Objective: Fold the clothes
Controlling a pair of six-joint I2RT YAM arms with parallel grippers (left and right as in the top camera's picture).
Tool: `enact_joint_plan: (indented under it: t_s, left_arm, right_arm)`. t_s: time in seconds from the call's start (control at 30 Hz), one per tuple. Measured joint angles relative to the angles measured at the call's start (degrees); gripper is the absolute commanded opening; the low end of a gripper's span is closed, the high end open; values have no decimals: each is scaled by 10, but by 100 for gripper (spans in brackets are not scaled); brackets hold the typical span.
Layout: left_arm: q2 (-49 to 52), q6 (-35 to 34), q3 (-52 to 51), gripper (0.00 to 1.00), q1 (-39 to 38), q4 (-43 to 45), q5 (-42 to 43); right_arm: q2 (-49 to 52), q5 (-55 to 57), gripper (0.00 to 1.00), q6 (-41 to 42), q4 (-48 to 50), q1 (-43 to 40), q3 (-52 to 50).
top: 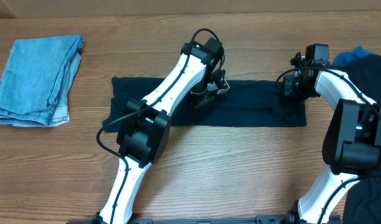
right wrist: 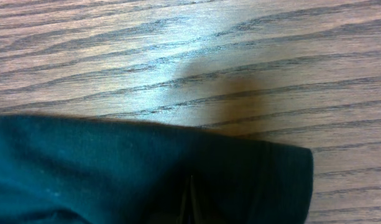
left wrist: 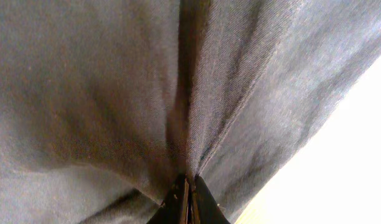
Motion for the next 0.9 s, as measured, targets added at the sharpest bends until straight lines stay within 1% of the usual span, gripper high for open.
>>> enact_joint_plan:
  t_s: [0.1, 0.17, 0.2, 0.27, 0.33, 0.4, 0.5, 0.57, 0.67, 0.8, 0.9]
  left_arm:
    - [0, 0, 0, 11, 0, -11, -10]
    - [0, 0, 0, 30, 0, -16, -13]
    - [0, -3, 0, 33, 0, -16, -14]
    - [0, -4, 0, 36, 0, -17, -15]
    - [0, -10, 4, 45, 0, -17, -15]
    - [2, -27, 30, 52, 0, -23, -15]
    - [6, -46, 106, 55, 3, -54, -16]
    - [6, -48, 137, 56, 11, -72, -16]
    - [6, -42, 142, 57, 54, -107, -17]
    - [6, -27, 140, 58, 130, -114, -19]
    - [6, -25, 116, 57, 170, -111, -23]
  right_arm:
    - [0, 0, 5, 0, 0, 0, 0]
    - [0, 0, 5, 0, 0, 0, 0]
    - [0, 0, 5, 0, 0, 0, 0]
    - [0, 0, 5, 0, 0, 0, 0]
    - [0, 0, 6, 0, 1, 0, 0]
    - [0, 0, 10, 0, 1, 0, 0]
    - [0, -1, 11, 2, 1, 0, 0]
    - [0, 0, 11, 2, 2, 0, 0]
    - [0, 0, 13, 1, 8, 0, 0]
    - [1, -2, 15, 2, 12, 0, 0]
    - [1, -3, 16, 2, 12, 0, 0]
